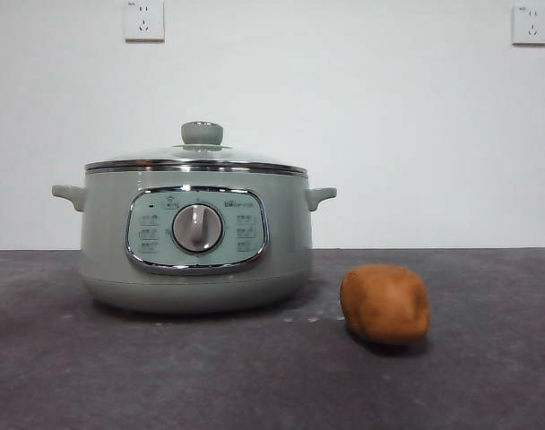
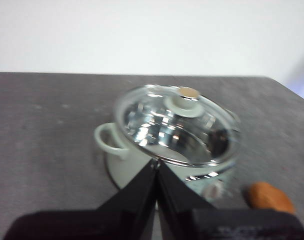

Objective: Pick up the potato,open the lid,put the potato in the pot,close the lid

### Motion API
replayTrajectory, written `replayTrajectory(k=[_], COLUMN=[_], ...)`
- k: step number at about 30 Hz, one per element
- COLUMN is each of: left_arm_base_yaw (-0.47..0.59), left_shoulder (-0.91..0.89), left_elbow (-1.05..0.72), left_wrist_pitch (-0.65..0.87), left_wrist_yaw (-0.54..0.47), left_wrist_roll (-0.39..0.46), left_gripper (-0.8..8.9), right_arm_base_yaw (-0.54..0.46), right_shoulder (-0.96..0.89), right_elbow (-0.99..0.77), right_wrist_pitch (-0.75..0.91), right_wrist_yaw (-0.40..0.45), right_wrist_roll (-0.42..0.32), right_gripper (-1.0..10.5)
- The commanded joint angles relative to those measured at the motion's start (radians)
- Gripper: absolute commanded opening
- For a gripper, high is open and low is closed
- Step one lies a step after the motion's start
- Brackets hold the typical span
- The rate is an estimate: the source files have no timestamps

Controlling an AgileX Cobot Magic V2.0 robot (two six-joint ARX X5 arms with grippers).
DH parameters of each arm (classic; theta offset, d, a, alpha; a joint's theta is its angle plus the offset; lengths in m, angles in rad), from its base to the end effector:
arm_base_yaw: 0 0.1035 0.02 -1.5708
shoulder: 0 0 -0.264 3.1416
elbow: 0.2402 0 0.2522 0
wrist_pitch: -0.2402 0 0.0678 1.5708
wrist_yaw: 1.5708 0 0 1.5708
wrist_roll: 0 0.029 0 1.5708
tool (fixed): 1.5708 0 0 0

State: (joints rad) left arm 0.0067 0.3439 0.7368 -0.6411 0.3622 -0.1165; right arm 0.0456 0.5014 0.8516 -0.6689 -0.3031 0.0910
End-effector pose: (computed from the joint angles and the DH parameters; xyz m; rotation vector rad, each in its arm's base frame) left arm 0.0669 -0.0098 0.3184 -0.1604 0.2657 -0.3391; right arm 0.0882 0.0127 0.3409 0.1305 0.3333 0.3311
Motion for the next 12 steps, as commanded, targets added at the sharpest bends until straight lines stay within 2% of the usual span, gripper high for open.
replayTrajectory(k=[1,6,12], left_arm_base_yaw=[0.003,-0.006,-0.024], left_shoulder=[0.05,0.126,0.173], left_elbow=[0.1,0.238,0.306], left_wrist_pitch=[-0.085,-0.198,-0.234], left_wrist_yaw=[0.026,0.042,0.046], left_wrist_roll=[0.06,0.085,0.087], left_gripper=[-0.06,-0.06,-0.06], right_arm_base_yaw=[0.0,0.0,0.0], right_shoulder=[0.04,0.063,0.076], right_elbow=[0.095,0.2,0.251], right_wrist_pitch=[-0.13,-0.202,-0.274], right_wrist_yaw=[-0.025,-0.057,-0.057], right_wrist_roll=[-0.092,-0.097,-0.123], right_gripper=[-0.1,-0.1,-0.1])
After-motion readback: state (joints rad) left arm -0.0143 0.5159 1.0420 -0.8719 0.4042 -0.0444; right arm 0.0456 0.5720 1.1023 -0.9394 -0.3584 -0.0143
